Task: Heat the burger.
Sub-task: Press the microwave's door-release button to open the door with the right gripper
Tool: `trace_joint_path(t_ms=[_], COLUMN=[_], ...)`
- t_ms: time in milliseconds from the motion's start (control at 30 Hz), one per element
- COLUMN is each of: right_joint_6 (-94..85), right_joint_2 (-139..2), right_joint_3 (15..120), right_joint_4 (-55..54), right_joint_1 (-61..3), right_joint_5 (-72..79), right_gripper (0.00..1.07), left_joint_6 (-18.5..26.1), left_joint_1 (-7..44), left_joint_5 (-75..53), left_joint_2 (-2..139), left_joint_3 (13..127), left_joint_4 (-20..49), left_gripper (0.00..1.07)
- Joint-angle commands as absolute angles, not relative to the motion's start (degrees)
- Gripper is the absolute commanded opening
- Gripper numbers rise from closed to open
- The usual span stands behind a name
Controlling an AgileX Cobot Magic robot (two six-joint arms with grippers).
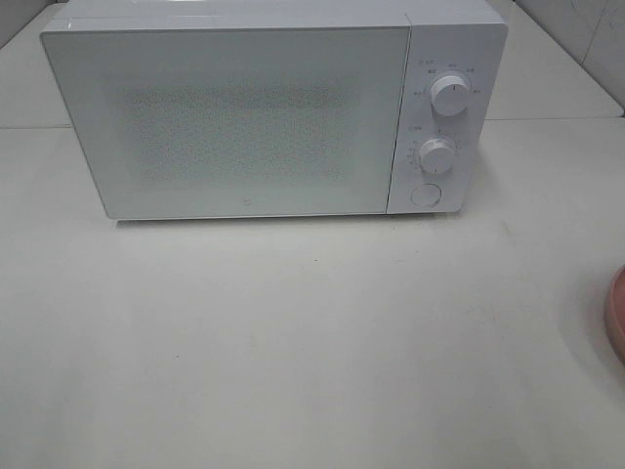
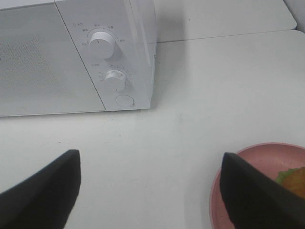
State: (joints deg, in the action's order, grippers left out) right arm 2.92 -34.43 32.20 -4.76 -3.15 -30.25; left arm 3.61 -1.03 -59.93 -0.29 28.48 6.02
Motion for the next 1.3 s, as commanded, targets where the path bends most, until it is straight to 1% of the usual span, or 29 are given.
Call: trace_joint_path(t_ms=[33,367,400,467,500,533,600,733,767,800,833,1200,1267,1300], right_joint_6=[1.0,-1.6,-1.6,-1.5,-1.5,-1.5,-1.5,-1.5,-1.3,-1.3,-0.7,-1.1,-3.1,-3.1], right_joint_2=[-37.5,-43.8,-44.9,-45.3,-46.3,-46.3,-47.8,-49.7,-51.3,-51.3,-52.9,-61.8,-63.9,-63.9], right_joint_3=[32.6,29.6,27.7,26.9,25.2,25.2,22.5,20.7,19.6,19.6,18.9,17.9,17.9,17.9], right_joint_4=[-4.5,-3.6,-2.3,-2.0,-1.6,-1.6,-1.5,-1.5,-1.5,-1.5,-1.5,-1.5,-2.3,-2.3], right_joint_1=[-2.8,-2.8,-2.8,-2.8,-2.8,-2.8,-2.8,-2.8,-3.0,-3.0,-3.0,-3.2,-5.4,-5.4], right_joint_5=[-26.2,-12.6,-8.1,-5.7,-1.5,-1.5,4.6,9.7,14.4,14.4,18.4,28.3,31.8,31.8], right_gripper=[0.77,0.76,0.77,0.76,0.76,0.76,0.76,0.76,0.76,0.76,0.76,0.76,0.76,0.76], left_joint_6=[3.5,3.5,3.5,3.5,3.5,3.5,3.5,3.5,3.5,3.5,3.5,3.5,3.5,3.5], left_joint_1=[-1.0,-1.0,-1.0,-1.0,-1.0,-1.0,-1.0,-1.0,-1.0,-1.0,-1.0,-1.0,-1.0,-1.0], left_joint_5=[-59.4,-59.4,-59.4,-59.4,-59.4,-59.4,-59.4,-59.4,-59.4,-59.4,-59.4,-59.4,-59.4,-59.4], left_joint_2=[-1.8,-1.8,-1.8,-1.8,-1.8,-1.8,-1.8,-1.8,-1.8,-1.8,-1.8,-1.8,-1.8,-1.8], left_joint_3=[28.4,28.4,28.4,28.4,28.4,28.4,28.4,28.4,28.4,28.4,28.4,28.4,28.4,28.4], left_joint_4=[6.1,6.1,6.1,6.1,6.1,6.1,6.1,6.1,6.1,6.1,6.1,6.1,6.1,6.1], left_gripper=[0.87,0.87,0.87,0.87,0.87,0.87,0.87,0.87,0.87,0.87,0.87,0.87,0.87,0.87])
